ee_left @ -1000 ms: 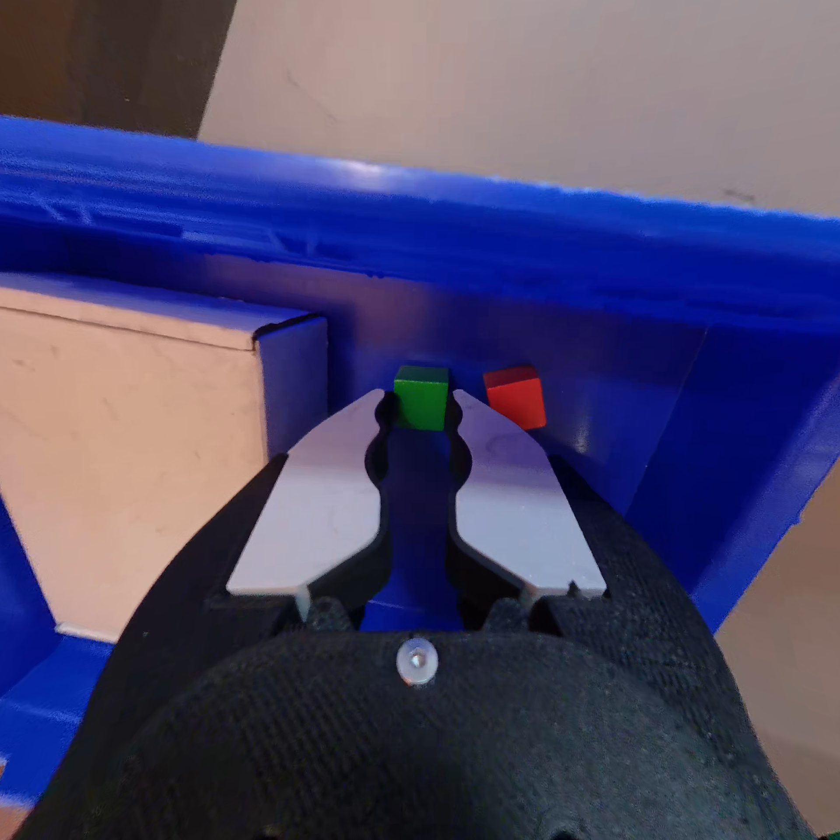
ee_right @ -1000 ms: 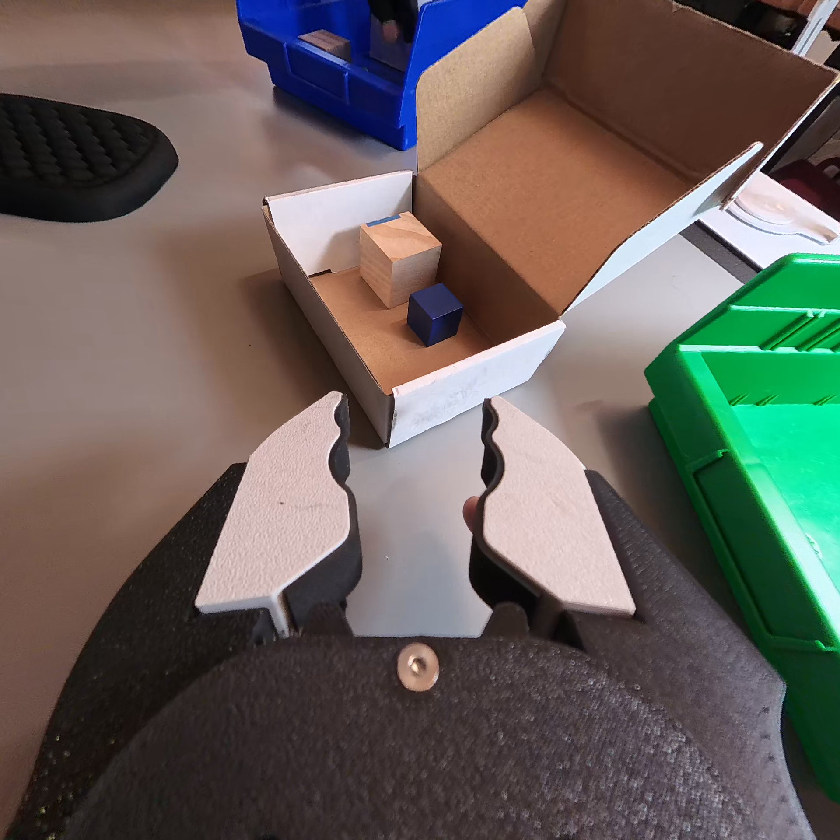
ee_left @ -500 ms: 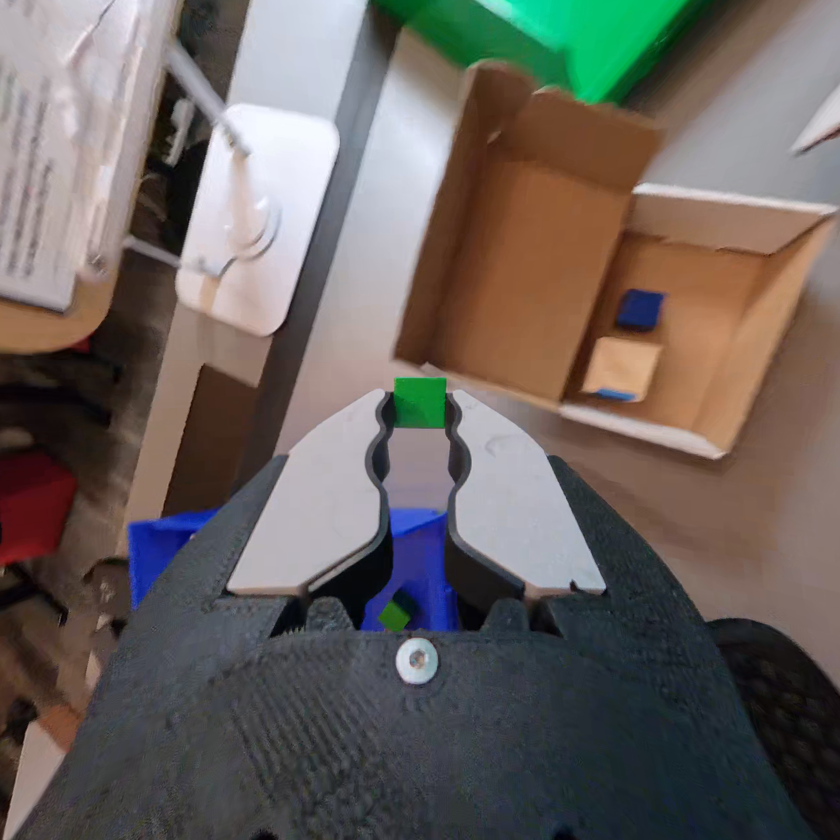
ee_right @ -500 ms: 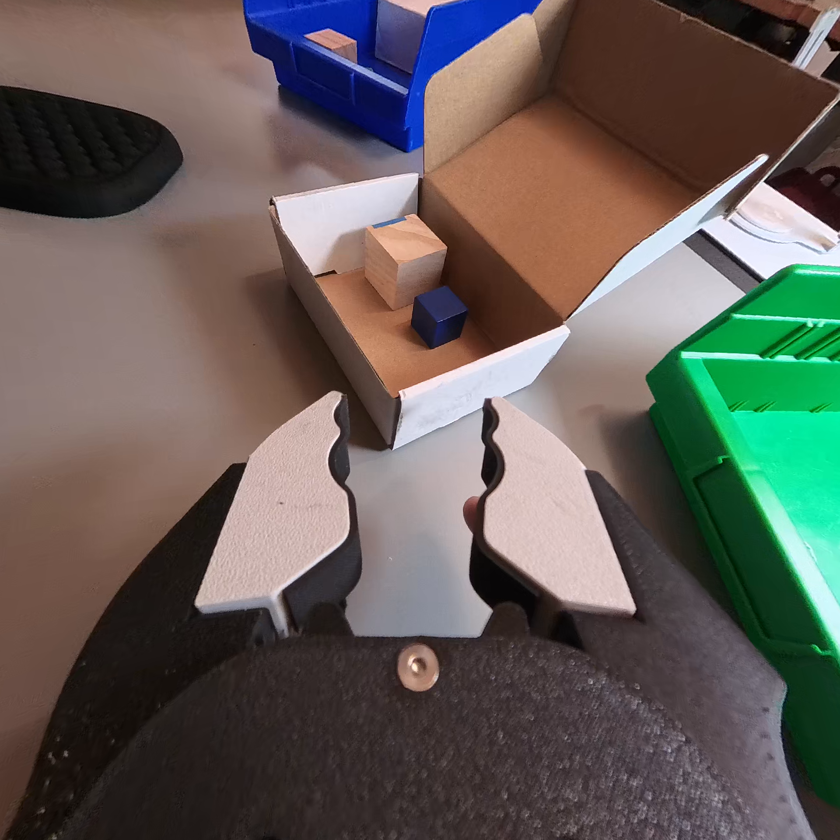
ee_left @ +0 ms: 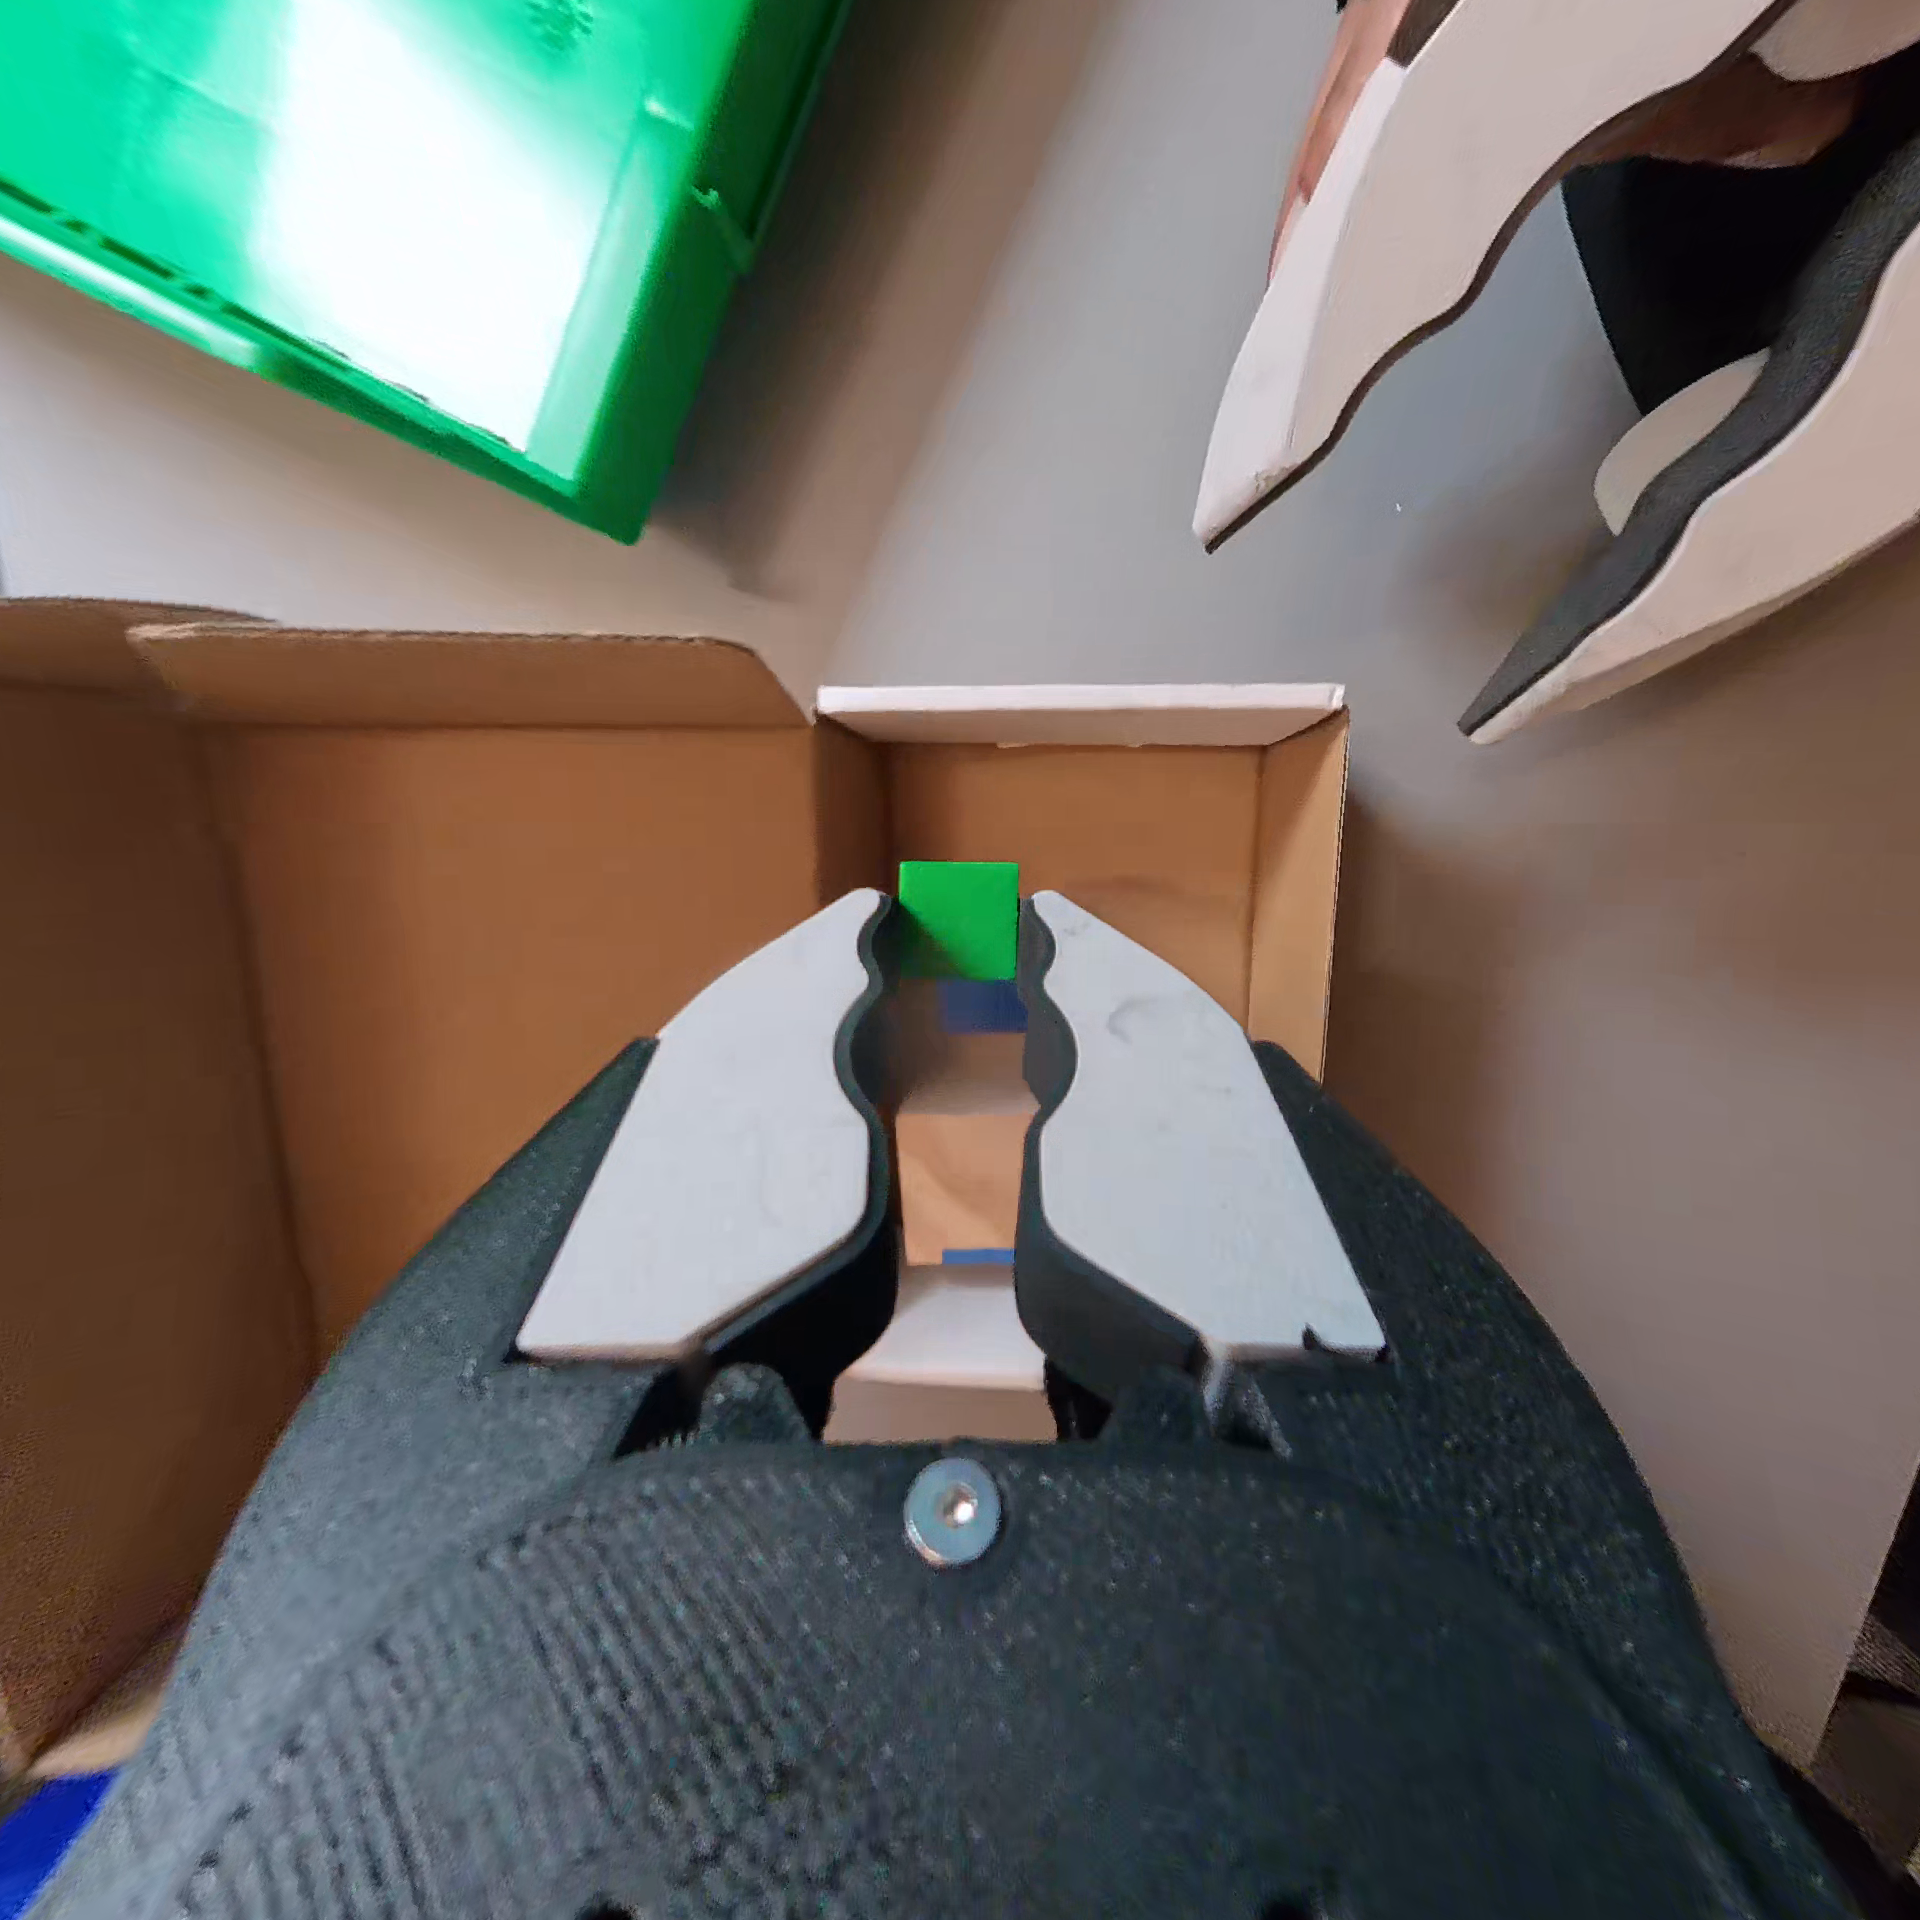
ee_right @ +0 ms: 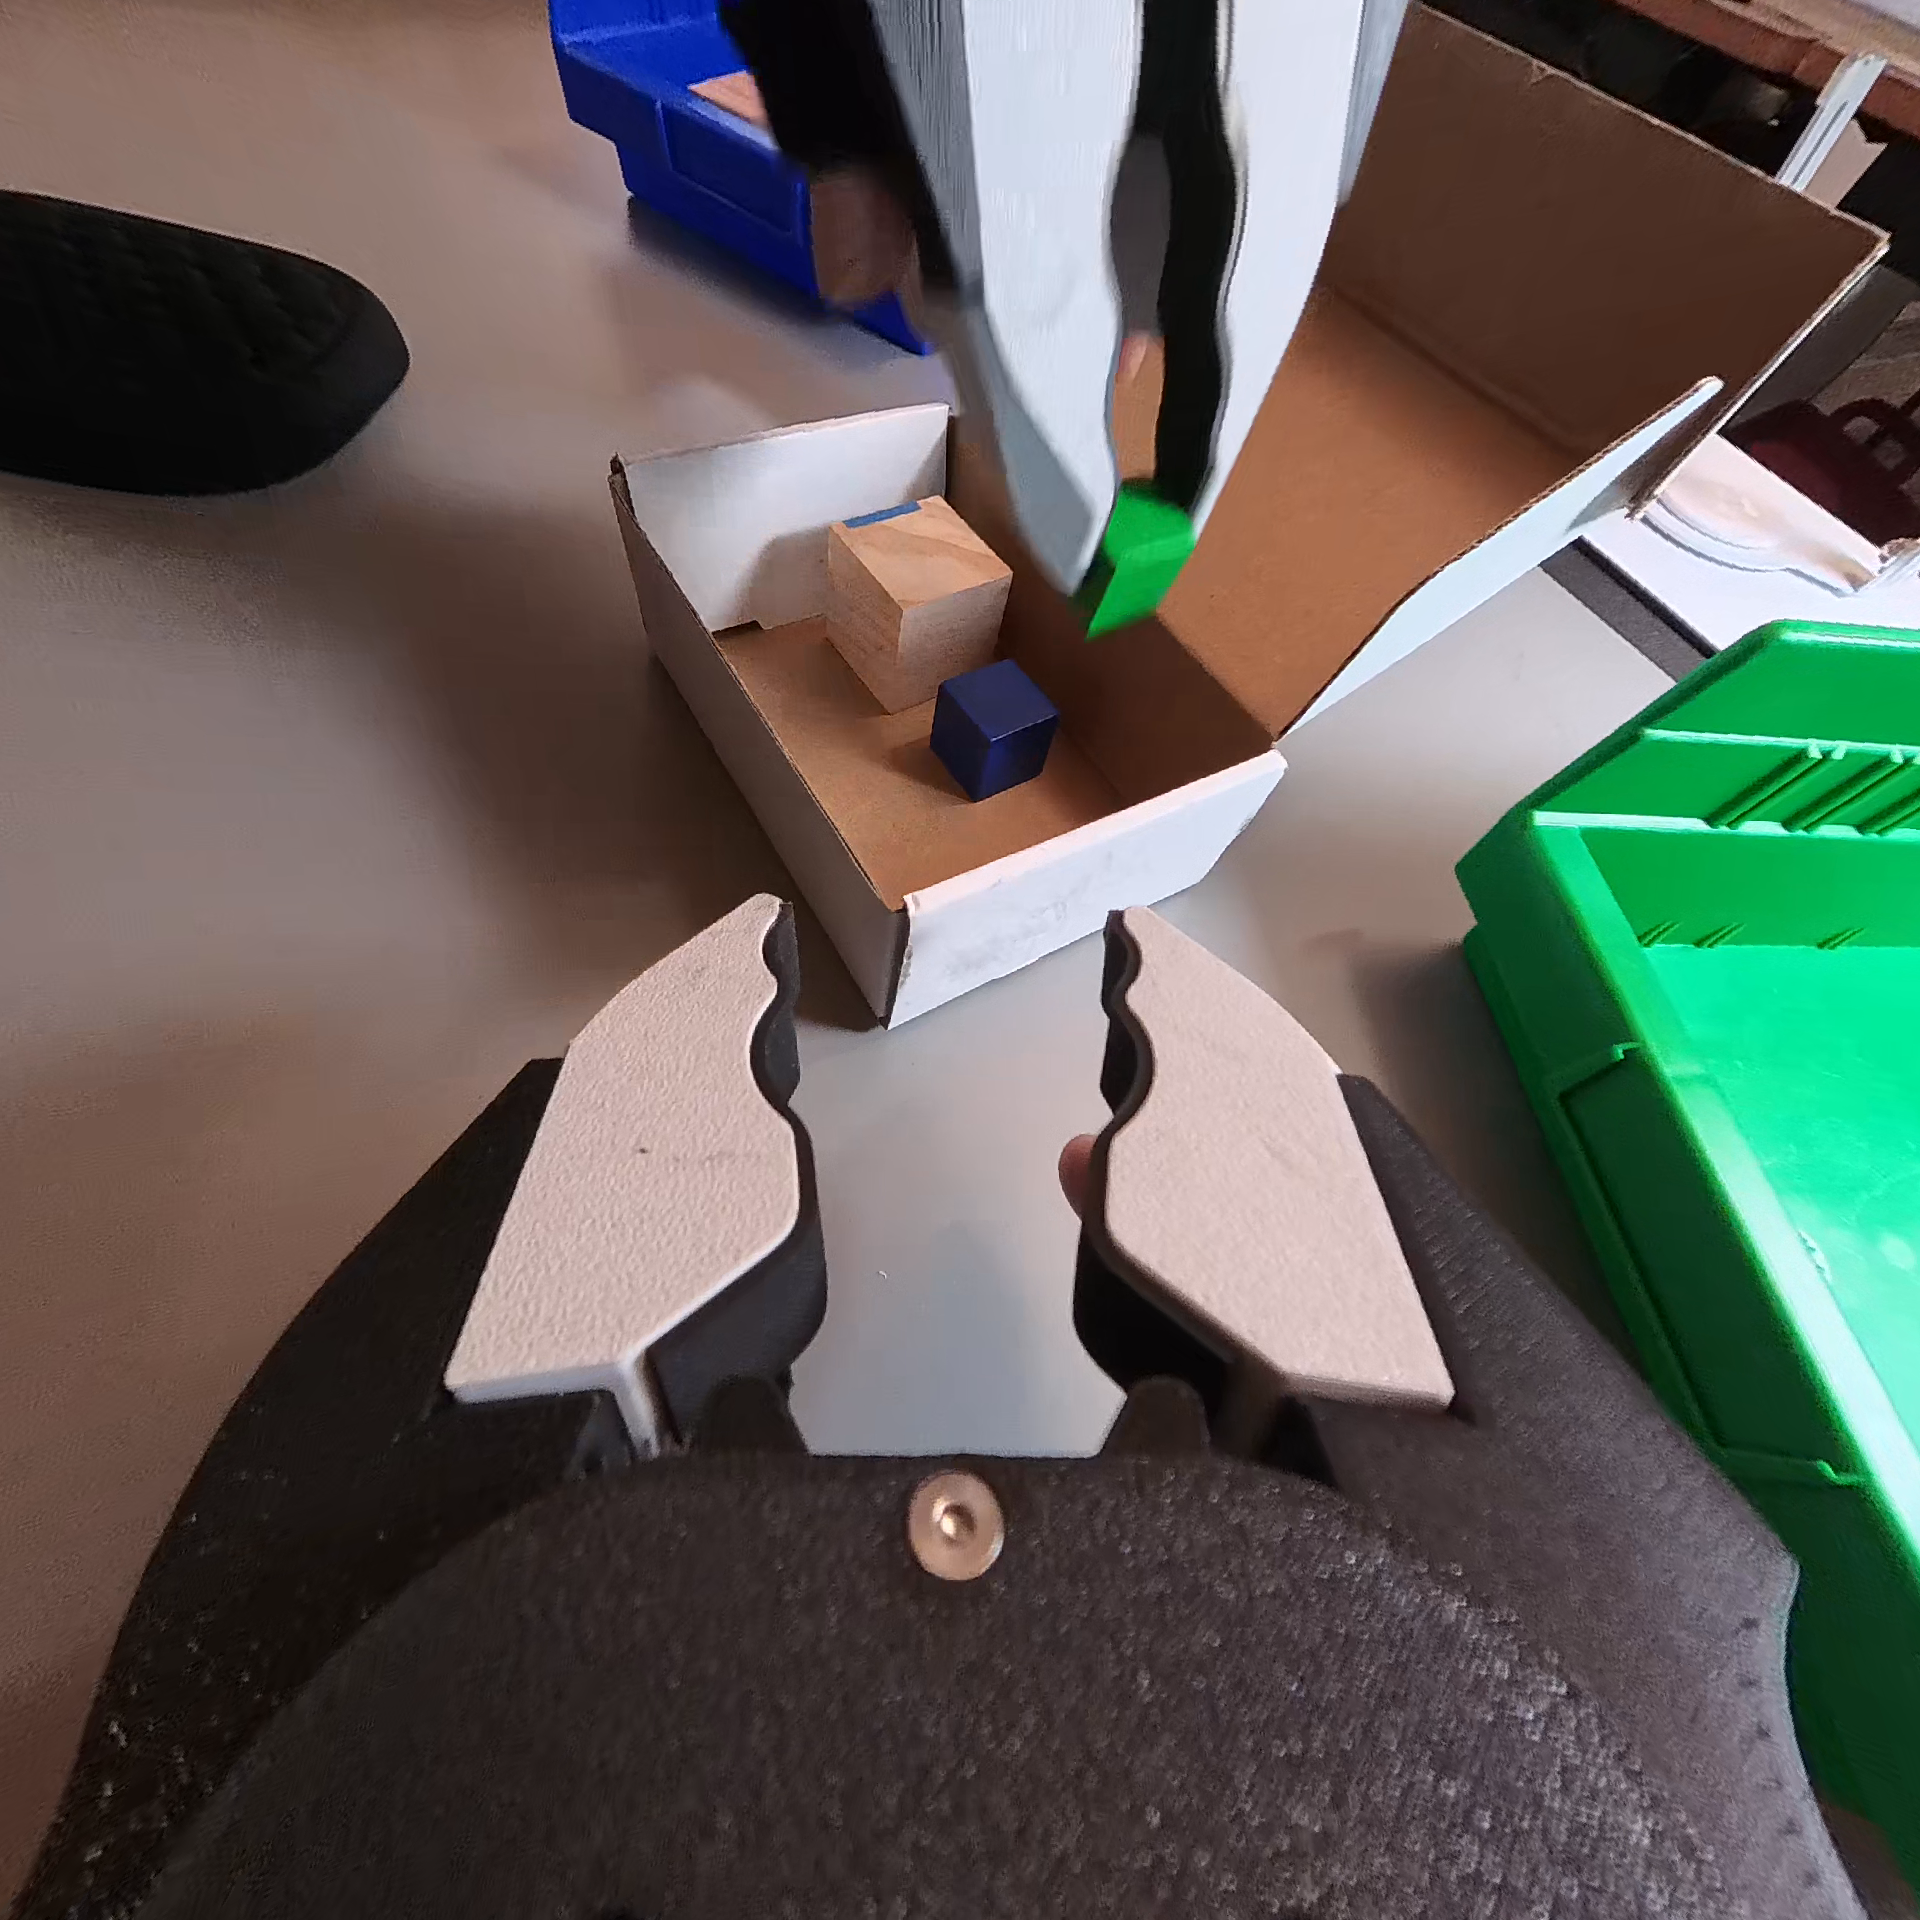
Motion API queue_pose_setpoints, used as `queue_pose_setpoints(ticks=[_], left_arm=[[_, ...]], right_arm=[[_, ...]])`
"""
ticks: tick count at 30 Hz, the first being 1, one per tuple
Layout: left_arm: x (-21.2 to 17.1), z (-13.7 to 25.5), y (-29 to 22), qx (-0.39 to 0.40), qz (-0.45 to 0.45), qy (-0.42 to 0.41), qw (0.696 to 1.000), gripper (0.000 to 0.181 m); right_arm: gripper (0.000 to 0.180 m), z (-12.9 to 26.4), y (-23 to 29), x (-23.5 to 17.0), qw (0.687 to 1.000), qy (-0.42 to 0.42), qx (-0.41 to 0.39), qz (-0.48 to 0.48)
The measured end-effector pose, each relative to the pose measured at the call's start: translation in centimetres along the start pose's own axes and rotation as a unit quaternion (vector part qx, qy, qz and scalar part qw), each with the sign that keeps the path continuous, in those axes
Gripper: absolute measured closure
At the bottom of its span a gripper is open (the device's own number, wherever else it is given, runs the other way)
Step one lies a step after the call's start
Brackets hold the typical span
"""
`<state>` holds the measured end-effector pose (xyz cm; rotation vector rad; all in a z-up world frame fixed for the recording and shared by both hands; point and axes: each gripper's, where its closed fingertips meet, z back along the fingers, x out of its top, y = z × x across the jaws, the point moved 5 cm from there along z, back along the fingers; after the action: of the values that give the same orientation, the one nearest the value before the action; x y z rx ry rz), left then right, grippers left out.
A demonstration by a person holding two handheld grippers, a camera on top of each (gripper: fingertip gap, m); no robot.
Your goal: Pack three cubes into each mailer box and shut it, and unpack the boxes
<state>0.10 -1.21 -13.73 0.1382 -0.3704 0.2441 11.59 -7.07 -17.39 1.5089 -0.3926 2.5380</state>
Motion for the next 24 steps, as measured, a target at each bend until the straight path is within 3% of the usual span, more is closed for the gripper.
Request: queue_pose_setpoints(ticks=[10, 24], left_arm=[[-0.3, -4.7, -0.9, -0.021, 0.02, 0.022, 0.999, 0.16], [-1.2, -6.7, -1.4, -0.014, 0.003, 0.025, 1.0, 0.16]], right_arm=[[0.123, 0.1, 0.0, 0.0, 1.0, 0.0, 0.0, 0.001], [0.123, -0.1, 0.1, -0.1, 1.0, 0.003, 0.003, 0.0]])
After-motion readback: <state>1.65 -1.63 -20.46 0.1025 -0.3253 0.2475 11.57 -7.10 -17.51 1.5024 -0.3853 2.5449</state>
